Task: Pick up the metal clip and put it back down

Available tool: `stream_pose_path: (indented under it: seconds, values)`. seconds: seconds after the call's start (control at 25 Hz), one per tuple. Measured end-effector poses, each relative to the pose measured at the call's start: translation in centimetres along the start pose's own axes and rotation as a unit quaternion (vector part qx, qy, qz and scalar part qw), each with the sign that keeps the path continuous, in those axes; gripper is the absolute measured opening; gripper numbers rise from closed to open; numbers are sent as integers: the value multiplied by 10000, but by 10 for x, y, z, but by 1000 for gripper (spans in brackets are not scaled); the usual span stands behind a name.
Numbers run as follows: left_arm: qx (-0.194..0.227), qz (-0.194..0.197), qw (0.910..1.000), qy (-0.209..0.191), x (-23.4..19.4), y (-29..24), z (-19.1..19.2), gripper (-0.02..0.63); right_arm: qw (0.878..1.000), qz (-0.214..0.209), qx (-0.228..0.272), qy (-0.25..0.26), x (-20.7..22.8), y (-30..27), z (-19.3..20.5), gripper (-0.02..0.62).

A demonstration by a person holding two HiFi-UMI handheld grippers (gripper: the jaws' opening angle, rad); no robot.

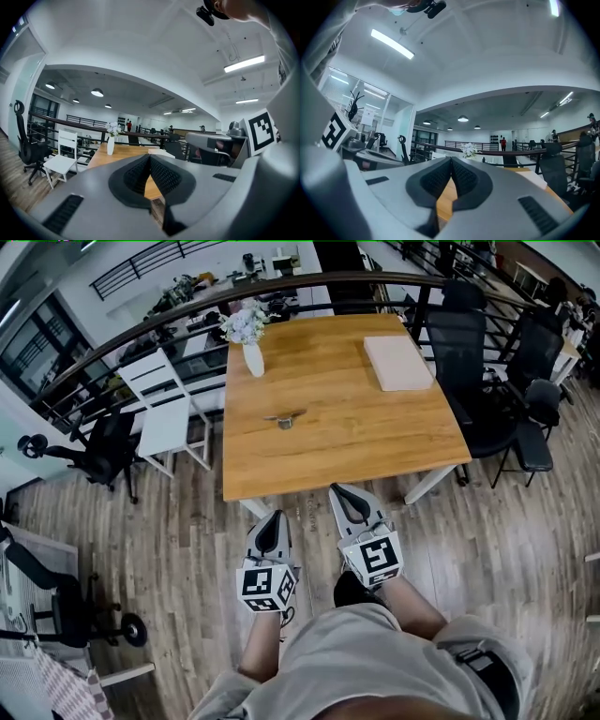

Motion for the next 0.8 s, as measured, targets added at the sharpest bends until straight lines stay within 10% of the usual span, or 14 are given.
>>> stream_pose_path:
  seconds: [0.56, 0.8]
  values:
    - [-528, 110, 9984, -164, -1, -141, 8, 23, 9989, 82, -458, -27, 115, -61, 9, 26]
    - [-826, 204, 9927, -858, -10, -195, 13, 23, 9969, 227, -748, -12, 147, -89, 35, 26]
Point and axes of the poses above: the fingertips, and each gripper's own axes: y backward along the fingers, x to its right, z out of its underside, the point moved 9 cm from there along y, backward along the fingers, and after that the axes turned 11 degrees about -y, right-handed, at the moved point
